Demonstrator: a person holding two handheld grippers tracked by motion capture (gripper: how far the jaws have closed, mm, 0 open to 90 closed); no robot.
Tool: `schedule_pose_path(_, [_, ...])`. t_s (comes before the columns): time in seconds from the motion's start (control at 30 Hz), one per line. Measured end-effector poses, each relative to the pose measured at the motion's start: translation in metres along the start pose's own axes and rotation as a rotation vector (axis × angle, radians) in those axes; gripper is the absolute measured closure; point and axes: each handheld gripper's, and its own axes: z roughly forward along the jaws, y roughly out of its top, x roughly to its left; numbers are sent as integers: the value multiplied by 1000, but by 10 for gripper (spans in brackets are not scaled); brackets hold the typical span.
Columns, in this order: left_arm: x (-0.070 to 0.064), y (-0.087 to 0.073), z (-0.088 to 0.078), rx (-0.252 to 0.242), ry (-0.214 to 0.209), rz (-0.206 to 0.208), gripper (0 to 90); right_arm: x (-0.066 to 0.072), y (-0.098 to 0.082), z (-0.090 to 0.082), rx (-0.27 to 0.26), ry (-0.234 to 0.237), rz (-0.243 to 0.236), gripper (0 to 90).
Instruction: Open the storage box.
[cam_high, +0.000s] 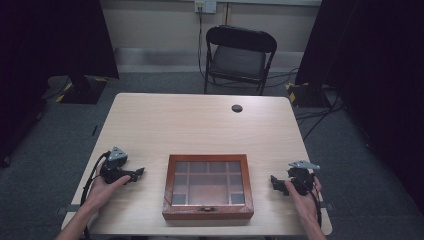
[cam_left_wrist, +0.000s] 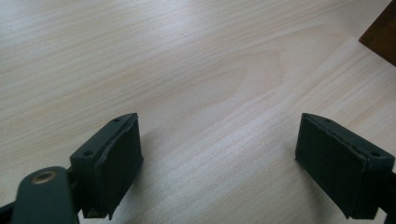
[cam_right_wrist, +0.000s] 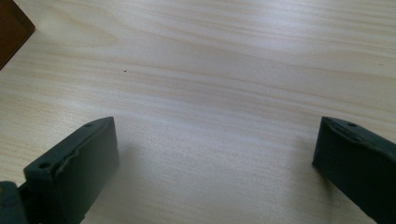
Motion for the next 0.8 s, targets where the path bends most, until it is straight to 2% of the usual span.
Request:
schedule_pose_path(0.13, [0, 0, 0, -1, -1, 0, 137, 0, 0, 0, 4, 4, -5, 7])
schedule_pose_path(0.2, [0, 0, 0, 0, 0, 1, 137, 0, 2, -2, 10, 8, -10, 95])
schedule_pose_path(0.23, [0, 0, 0, 0, 0, 1, 137, 0, 2, -2, 10, 8, -10, 95])
schedule_pose_path(0.27, [0, 0, 0, 0, -1, 0, 137, 0, 5, -6, 5, 7, 4, 209])
schedule_pose_path(0.3, [0, 0, 0, 0, 0, 1, 137, 1, 5, -7, 8, 13, 12, 174])
schedule_pose_path(0.33, [0, 0, 0, 0, 1, 1, 138, 0, 6, -8, 11, 44, 7, 163])
schedule_pose_path(0.37, [0, 0, 0, 0, 1, -1, 138, 1, 7, -9, 10, 71, 9, 205])
schedule_pose_path(0.43, [0, 0, 0, 0, 2, -1, 137, 2, 8, -11, 10, 85, 13, 237])
schedule_pose_path(0.5, [0, 0, 0, 1, 2, -2, 137, 8, 12, -19, -20, 154, 11, 298])
schedule_pose_path(0.57, [0, 0, 0, 1, 3, -3, 137, 11, 14, -22, -28, 171, -1, 297])
schedule_pose_path(0.6, [-1, 0, 0, 2, 8, -3, 138, 20, 19, -29, -50, 198, -29, 342])
schedule_pose_path(0.67, [-1, 0, 0, 2, 10, -3, 137, 30, 24, -37, -71, 237, -58, 367])
schedule_pose_path(0.7, [-1, 0, 0, 2, 10, -3, 138, 35, 26, -40, -82, 252, -69, 394])
schedule_pose_path(0.73, [-1, 0, 0, 2, 10, -3, 137, 40, 28, -44, -94, 288, -67, 417])
schedule_pose_path(0.8, [-1, 0, 0, 0, 8, -5, 137, 51, 32, -50, -105, 331, -98, 441])
